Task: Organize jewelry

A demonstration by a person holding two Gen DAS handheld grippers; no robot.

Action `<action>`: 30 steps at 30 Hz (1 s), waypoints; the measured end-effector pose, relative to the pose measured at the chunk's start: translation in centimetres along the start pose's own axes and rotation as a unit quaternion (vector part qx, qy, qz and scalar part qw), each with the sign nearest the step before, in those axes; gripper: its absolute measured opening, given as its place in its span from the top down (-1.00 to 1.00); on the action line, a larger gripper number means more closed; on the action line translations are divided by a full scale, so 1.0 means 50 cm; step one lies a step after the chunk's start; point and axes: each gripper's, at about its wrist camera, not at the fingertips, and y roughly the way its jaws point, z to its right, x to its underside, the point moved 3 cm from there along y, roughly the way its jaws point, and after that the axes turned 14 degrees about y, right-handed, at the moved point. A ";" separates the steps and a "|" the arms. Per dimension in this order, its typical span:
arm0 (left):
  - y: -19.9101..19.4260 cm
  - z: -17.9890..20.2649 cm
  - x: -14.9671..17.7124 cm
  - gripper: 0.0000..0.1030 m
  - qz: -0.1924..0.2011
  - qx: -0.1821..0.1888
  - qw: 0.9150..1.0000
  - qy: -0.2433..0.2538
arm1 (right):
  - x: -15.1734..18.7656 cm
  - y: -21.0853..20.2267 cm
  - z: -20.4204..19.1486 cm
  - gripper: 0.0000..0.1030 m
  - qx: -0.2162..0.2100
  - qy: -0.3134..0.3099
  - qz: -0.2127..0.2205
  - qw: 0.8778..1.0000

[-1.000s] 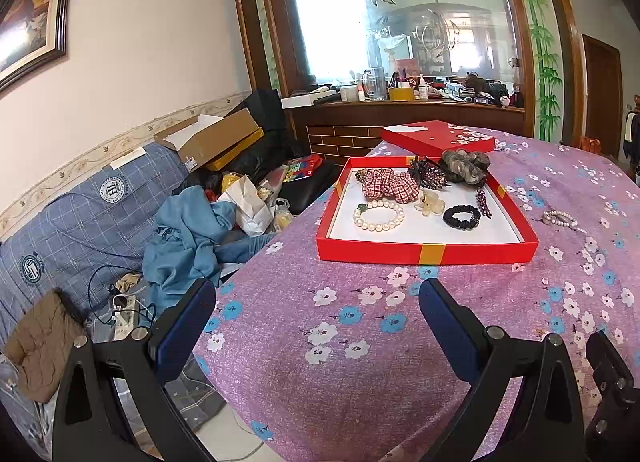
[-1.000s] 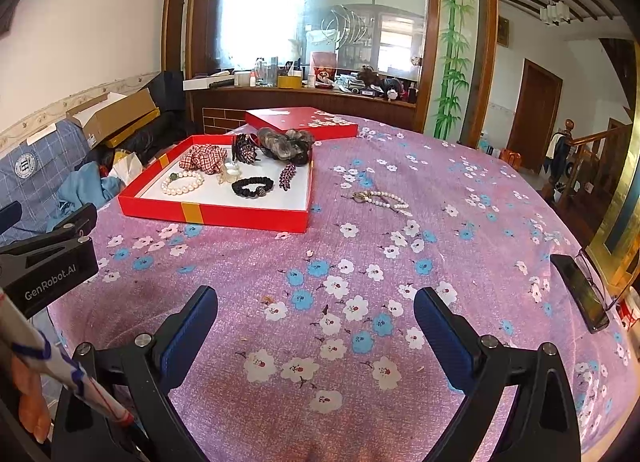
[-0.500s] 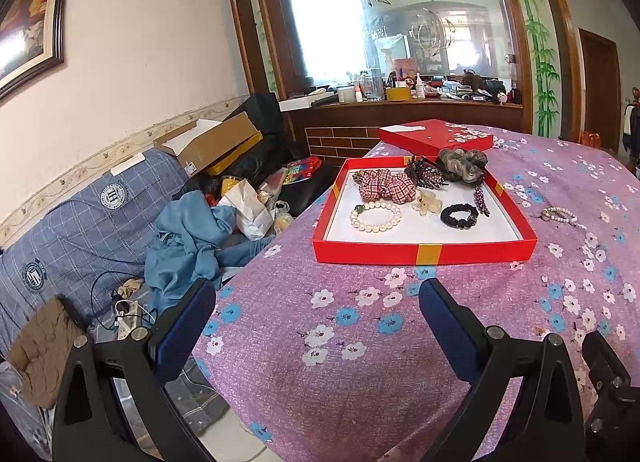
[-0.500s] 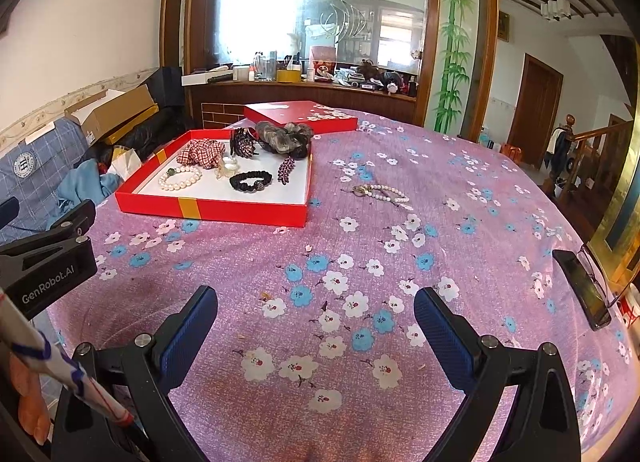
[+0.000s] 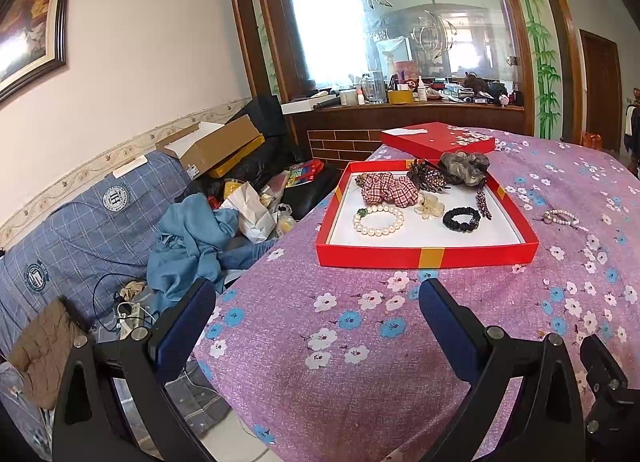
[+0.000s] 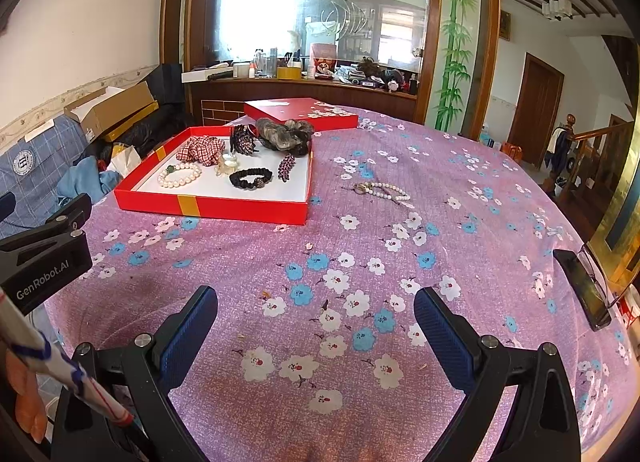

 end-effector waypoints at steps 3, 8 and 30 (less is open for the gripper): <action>0.000 0.001 0.000 -0.97 0.000 0.000 1.000 0.001 | 0.001 0.001 0.000 -0.95 0.000 0.000 -0.001 1.000; 0.000 0.000 0.001 -0.97 0.001 0.002 1.000 0.000 | 0.002 0.002 0.000 -0.95 0.000 0.000 -0.002 1.000; -0.001 -0.006 -0.002 -0.97 0.001 0.001 1.000 0.006 | 0.009 0.006 0.003 -0.95 0.002 -0.001 -0.007 1.000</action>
